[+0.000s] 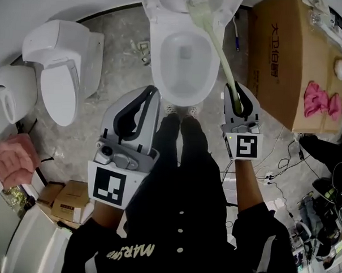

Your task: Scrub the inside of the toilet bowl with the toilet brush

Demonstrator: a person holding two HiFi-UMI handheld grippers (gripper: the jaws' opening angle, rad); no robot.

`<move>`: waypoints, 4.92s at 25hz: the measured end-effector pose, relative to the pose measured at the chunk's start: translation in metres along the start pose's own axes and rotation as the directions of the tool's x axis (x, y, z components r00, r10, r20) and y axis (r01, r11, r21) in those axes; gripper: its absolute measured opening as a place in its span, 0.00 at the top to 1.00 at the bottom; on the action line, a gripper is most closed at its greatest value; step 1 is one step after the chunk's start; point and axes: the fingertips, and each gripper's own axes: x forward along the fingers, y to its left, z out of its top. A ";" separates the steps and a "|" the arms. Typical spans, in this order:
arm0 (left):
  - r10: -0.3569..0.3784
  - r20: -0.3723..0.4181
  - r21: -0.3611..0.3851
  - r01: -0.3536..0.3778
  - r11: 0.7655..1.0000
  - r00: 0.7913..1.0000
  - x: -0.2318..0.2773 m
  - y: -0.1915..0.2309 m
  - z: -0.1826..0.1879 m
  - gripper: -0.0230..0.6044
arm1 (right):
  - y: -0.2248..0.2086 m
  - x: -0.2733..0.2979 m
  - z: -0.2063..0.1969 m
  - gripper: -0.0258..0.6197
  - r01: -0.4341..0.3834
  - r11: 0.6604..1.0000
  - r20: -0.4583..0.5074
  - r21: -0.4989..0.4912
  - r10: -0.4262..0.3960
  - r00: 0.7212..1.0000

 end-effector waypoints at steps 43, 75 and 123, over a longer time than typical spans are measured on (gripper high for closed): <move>0.024 -0.068 -0.074 -0.029 0.997 0.997 0.073 0.060 -0.215 0.91 | 0.080 0.149 -0.382 0.83 -0.175 0.984 -0.635 0.033 0.156 0.756; 0.005 -0.065 -0.115 -0.013 0.993 0.998 0.062 0.055 -0.214 0.91 | 0.021 0.180 -0.375 0.82 -0.294 0.920 -0.754 -0.260 -0.003 0.657; 0.067 -0.088 -0.115 -0.077 0.990 0.994 0.051 0.074 -0.216 0.91 | 0.012 0.130 -0.370 0.82 -0.970 0.065 -0.970 -0.234 -0.090 0.227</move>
